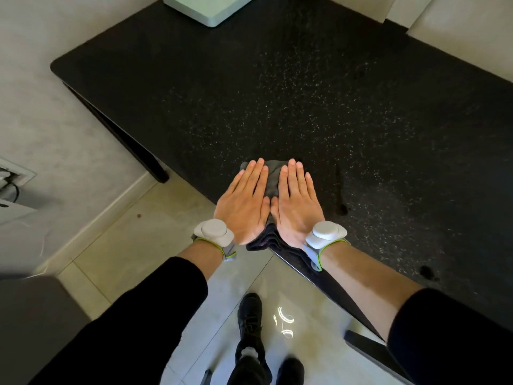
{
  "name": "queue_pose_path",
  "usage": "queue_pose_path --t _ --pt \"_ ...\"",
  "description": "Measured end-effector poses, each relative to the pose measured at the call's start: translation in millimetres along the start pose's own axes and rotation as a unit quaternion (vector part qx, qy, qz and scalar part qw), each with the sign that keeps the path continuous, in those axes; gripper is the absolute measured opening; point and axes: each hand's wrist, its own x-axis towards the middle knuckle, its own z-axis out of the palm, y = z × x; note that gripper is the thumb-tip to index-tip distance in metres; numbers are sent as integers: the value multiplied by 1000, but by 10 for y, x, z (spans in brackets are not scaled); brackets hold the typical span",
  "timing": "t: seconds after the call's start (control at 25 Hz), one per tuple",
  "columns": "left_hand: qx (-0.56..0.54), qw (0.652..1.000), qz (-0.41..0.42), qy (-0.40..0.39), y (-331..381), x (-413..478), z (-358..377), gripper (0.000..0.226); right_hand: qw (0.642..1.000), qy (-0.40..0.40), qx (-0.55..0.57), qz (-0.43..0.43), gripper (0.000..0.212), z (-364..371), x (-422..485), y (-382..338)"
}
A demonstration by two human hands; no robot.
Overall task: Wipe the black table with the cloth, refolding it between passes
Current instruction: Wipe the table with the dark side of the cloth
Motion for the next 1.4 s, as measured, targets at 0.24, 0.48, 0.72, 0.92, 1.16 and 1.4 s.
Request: queue_pose_path --t 0.24,0.48,0.72,0.92,1.16,1.4 --pt "0 1000 -26 5 -780 390 -20 63 1000 3 1 -14 71 66 833 -390" --pt "-8 999 -40 14 -1298 648 -23 63 1000 8 13 -13 70 122 1396 -672" --pt "-10 999 -46 13 -1140 577 -21 64 999 7 25 -25 71 79 1223 -594" --pt "-4 999 -40 10 -778 386 25 64 999 3 34 -14 72 66 785 -432" --pt "-5 1000 -13 3 107 -15 21 65 1000 7 28 7 70 1 -143 22" --pt "-18 1000 17 -14 978 -309 49 67 999 4 10 36 70 -94 -1010 494"
